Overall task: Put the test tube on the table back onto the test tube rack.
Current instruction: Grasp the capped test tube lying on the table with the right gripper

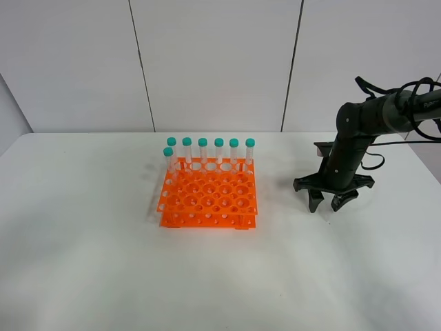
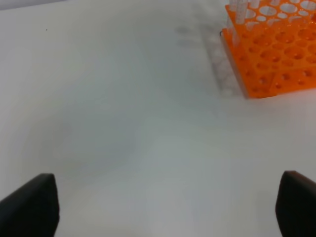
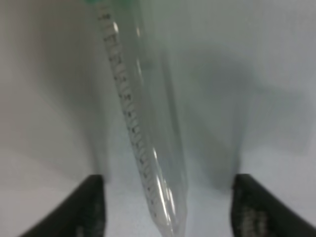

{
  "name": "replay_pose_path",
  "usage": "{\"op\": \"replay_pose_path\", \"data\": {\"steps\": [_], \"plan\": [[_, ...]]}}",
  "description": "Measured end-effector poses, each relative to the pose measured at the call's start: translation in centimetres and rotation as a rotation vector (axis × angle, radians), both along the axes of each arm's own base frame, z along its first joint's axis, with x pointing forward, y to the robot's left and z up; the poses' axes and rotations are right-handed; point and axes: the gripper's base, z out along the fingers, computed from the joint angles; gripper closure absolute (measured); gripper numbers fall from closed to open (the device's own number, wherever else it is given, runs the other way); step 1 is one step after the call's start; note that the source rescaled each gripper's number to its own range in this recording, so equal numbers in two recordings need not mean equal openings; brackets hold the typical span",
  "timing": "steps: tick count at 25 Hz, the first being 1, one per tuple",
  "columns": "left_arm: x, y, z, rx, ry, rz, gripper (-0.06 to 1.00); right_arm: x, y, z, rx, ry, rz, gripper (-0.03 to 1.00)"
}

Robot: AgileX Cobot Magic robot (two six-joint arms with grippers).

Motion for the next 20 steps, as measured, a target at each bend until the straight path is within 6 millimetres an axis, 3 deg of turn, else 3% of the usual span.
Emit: {"op": "replay_pose_path", "data": {"steps": [7,8,20], "plan": [[0.0,0.0,0.0,0.0,0.0,0.0,0.0,-0.12,-0.01,0.0,-0.001,0.014,0.0,0.94],[0.0,0.0,0.0,0.0,0.0,0.0,0.0,-0.16,-0.02,-0.01,-0.002,0.017,0.0,0.96],[0.0,0.0,0.0,0.0,0.0,0.0,0.0,-0.13,-0.01,0.0,-0.002,0.014,0.009,0.96]]}}
